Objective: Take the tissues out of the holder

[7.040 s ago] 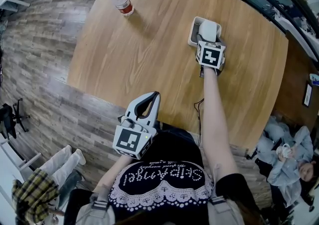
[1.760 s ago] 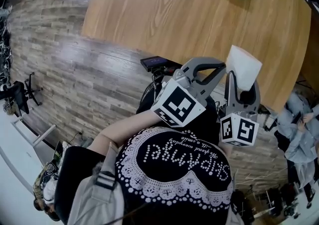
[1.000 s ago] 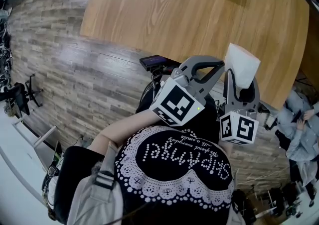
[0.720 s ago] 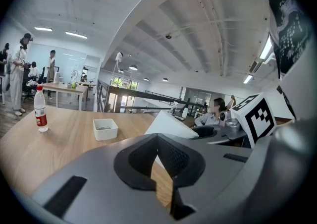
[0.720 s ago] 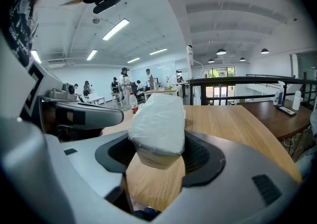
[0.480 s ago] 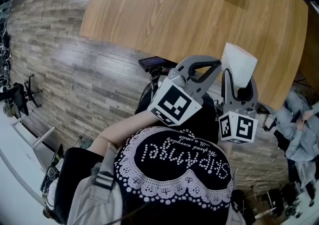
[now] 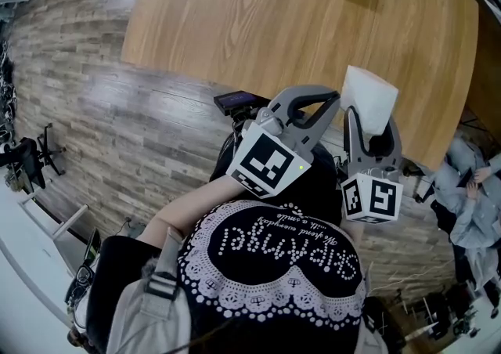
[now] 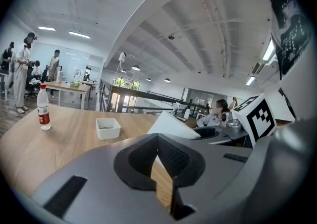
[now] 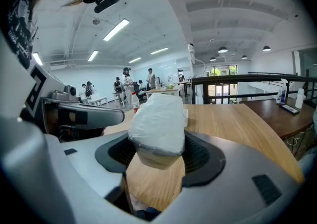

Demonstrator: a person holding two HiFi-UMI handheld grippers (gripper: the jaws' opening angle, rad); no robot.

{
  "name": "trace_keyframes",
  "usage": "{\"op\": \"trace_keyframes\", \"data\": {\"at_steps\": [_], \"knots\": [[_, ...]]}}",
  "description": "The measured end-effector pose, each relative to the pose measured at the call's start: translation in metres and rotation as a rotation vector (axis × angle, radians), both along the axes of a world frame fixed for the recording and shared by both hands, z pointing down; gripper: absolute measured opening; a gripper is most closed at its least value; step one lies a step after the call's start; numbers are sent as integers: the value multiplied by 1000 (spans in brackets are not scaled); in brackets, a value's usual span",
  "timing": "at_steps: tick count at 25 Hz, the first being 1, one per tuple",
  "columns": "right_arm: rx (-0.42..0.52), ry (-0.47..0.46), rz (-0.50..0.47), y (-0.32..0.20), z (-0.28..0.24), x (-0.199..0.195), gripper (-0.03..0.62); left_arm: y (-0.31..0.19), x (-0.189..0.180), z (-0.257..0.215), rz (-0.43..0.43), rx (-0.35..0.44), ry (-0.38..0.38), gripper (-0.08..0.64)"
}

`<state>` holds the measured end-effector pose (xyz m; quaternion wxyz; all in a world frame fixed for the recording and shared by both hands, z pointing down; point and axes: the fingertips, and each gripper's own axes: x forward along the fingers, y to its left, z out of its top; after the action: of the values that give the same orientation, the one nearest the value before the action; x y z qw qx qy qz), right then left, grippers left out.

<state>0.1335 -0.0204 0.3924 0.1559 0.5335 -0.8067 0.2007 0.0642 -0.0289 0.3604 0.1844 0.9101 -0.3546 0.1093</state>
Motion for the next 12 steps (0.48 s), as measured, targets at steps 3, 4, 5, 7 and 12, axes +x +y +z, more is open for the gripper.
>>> {"op": "trace_keyframes", "data": {"at_steps": [3,4,5,7,12], "knots": [[2,0,-2,0,0,-1,279,0,-1,0,-3,1,0,6],[4,0,-5,0,0,-1,279,0,-1,0,-3,1,0,6],[4,0,-7,0,0,-1,279,0,-1,0,-3,1,0,6],[1,0,-4,0,0,-1,279,0,-1,0,-3,1,0,6],[-3,4,-3,-1,0,-2,279,-1,-2,0,-4,-1,1,6]]}}
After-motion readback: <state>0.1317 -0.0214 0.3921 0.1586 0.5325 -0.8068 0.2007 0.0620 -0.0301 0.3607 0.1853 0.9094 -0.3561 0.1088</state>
